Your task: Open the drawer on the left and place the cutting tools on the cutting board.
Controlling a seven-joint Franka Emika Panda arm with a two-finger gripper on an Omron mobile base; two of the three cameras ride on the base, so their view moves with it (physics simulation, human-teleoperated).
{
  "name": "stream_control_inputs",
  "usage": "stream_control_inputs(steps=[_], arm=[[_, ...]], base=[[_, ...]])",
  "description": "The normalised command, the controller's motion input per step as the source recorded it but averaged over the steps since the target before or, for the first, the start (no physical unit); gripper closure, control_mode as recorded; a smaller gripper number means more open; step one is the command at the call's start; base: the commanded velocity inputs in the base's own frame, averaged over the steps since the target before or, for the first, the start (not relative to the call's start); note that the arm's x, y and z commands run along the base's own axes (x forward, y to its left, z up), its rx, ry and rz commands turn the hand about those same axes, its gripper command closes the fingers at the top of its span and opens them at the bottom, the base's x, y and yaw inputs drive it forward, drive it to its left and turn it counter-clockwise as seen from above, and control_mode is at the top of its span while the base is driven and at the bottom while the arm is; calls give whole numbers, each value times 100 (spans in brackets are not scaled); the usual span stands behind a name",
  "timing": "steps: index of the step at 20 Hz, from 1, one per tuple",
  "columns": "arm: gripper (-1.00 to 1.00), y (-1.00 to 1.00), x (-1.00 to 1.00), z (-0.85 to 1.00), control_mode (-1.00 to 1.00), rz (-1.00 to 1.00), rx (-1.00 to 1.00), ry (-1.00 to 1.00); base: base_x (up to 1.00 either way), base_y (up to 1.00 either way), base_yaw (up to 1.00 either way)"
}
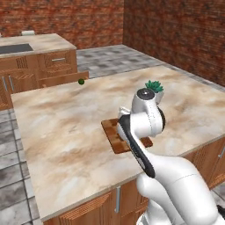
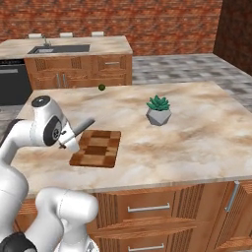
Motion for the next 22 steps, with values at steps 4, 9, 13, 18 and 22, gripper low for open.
stream_control_inputs(steps=[4,9,13,18,22], arm=[[100,18,32,-42,-100,0,-6,0],[100,1,61,-37,-100,0,-1,3],[100,0,75,-21,-100,0,0,12],[100,0,69,-6,-100,0,0,20],[100,0,71,-12,-100,0,0,23]], base=[[0,0,0],[0,0,0],[0,0,0],[0,0,0],[0,0,0]])
